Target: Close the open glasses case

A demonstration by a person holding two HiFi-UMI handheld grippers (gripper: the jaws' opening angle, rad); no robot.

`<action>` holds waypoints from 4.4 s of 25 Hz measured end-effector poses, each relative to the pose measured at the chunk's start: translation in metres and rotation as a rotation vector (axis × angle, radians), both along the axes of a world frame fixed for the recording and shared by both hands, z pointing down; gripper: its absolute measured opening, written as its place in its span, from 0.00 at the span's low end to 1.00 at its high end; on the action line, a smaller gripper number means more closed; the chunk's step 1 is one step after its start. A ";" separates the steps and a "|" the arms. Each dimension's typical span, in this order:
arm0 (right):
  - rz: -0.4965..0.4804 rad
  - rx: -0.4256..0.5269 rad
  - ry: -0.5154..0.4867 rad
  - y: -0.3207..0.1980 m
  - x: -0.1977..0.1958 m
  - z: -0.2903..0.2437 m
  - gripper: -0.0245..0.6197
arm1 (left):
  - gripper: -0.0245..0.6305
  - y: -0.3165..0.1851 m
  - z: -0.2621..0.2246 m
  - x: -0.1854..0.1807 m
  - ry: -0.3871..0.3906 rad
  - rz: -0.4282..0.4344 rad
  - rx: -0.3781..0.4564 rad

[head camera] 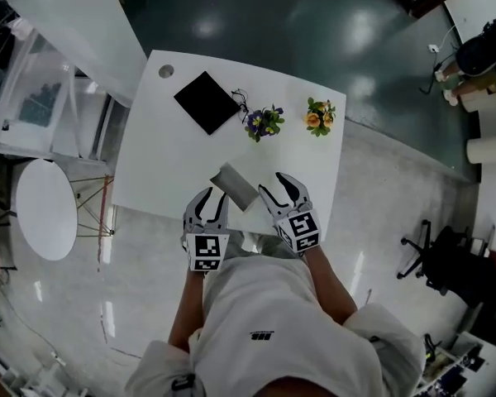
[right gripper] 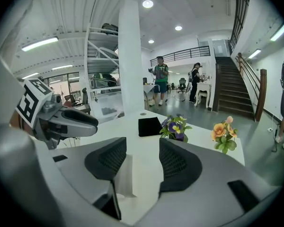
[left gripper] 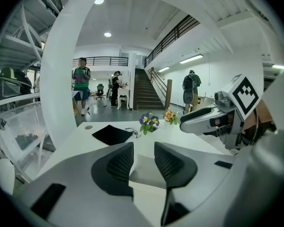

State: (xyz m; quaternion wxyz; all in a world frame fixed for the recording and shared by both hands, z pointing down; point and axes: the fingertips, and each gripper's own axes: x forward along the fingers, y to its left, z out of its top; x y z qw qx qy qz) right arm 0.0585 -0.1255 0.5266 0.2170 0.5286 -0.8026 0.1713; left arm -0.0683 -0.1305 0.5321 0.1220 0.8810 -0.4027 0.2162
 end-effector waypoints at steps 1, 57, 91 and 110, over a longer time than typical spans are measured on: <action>0.004 -0.004 0.007 -0.002 0.000 0.002 0.38 | 0.26 -0.002 0.003 0.001 0.006 0.008 -0.006; -0.146 -0.195 0.010 -0.027 0.003 0.123 0.37 | 0.22 -0.007 0.129 0.061 -0.103 0.000 -0.216; -0.159 -0.215 0.030 -0.022 -0.014 0.132 0.36 | 0.22 -0.008 0.138 0.066 -0.072 0.017 -0.233; -0.166 -0.207 0.030 -0.016 -0.028 0.128 0.36 | 0.22 0.000 0.139 0.053 -0.068 0.009 -0.236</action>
